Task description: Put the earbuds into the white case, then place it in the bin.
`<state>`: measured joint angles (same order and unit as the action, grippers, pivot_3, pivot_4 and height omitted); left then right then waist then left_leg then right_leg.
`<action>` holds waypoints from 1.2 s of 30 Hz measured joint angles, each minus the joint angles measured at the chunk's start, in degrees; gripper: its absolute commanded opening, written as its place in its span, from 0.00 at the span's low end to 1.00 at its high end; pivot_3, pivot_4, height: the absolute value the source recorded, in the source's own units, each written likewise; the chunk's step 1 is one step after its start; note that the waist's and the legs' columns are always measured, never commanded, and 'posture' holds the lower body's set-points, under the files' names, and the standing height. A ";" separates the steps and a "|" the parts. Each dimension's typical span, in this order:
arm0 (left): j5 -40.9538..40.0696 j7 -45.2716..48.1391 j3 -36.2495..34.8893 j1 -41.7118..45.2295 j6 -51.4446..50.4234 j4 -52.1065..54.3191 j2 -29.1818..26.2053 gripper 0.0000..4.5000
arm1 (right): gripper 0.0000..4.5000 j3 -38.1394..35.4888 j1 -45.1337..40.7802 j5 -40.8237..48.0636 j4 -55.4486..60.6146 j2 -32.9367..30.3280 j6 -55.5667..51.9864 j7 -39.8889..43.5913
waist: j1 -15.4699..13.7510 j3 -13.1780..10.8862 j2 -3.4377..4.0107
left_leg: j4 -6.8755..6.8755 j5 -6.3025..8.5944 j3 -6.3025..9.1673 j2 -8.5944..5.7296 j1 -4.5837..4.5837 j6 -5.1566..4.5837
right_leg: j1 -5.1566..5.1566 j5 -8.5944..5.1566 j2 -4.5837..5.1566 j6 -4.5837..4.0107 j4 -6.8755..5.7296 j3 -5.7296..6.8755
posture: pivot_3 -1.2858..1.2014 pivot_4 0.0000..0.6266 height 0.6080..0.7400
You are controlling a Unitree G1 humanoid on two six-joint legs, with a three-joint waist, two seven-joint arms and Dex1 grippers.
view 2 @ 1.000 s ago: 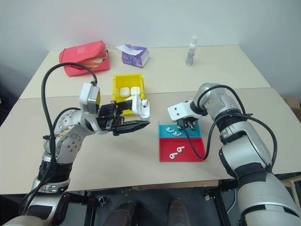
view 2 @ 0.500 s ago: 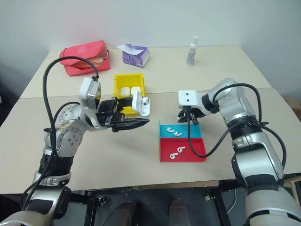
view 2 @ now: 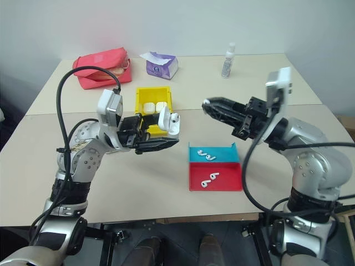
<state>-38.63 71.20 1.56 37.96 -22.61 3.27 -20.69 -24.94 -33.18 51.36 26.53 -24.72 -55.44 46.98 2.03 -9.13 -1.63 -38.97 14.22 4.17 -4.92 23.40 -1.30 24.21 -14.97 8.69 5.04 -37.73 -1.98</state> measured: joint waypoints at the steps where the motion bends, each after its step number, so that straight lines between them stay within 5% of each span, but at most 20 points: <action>1: 0.00 -0.15 0.20 0.01 -0.02 0.00 0.29 0.62 | 0.18 -0.55 0.78 4.68 2.16 1.12 -1.33 -3.69 | 0.02 0.00 0.00 | 0.00 0.00 0.00 -0.02 0.02 -0.01 | 0.00 0.00 0.01 0.00 0.02 -0.01 | 0.52 0.24 1.00; 10: 0.05 -0.25 0.60 0.79 -0.07 -0.53 0.93 0.62 | 0.18 2.66 4.99 24.58 8.21 1.66 -1.79 -22.30 | 0.14 0.00 0.00 | -0.01 0.02 -0.03 -0.05 -0.02 -0.05 | -0.02 0.00 0.02 0.00 0.00 0.00 | 0.52 0.24 1.00; 25: 0.18 -0.22 0.64 0.84 -0.05 -0.59 0.98 0.62 | 0.18 10.68 7.53 25.31 8.91 -4.90 2.64 -23.84 | 0.20 0.00 0.00 | -0.02 0.03 -0.05 -0.04 -0.03 -0.08 | -0.05 0.00 -0.01 0.00 0.01 0.01 | 0.52 0.24 1.00; 35: 0.33 -0.83 0.60 0.78 -0.04 -1.27 0.87 0.62 | 0.88 12.68 7.56 23.83 8.96 -7.84 5.06 -22.08 | 0.16 0.00 0.00 | -0.02 0.03 -0.05 -0.04 -0.03 -0.09 | -0.06 0.00 -0.01 0.01 0.02 0.02 | 0.52 0.24 1.00; 36: 0.33 -0.83 0.57 0.76 -0.04 -1.35 0.83 0.62 | 0.88 12.67 7.56 23.98 8.96 -8.09 5.23 -22.02 | 0.16 0.00 0.00 | -0.02 0.03 -0.05 -0.04 -0.03 -0.09 | -0.06 0.00 -0.01 0.00 0.02 0.02 | 0.52 0.24 1.00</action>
<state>-38.29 70.37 2.13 38.72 -22.65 1.91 -19.85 -12.27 -25.62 75.33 35.49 -32.81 -50.21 24.96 2.19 -9.13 -1.64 -38.99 14.25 4.12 -4.95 23.38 -1.39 24.15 -14.97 8.67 5.05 -37.71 -1.96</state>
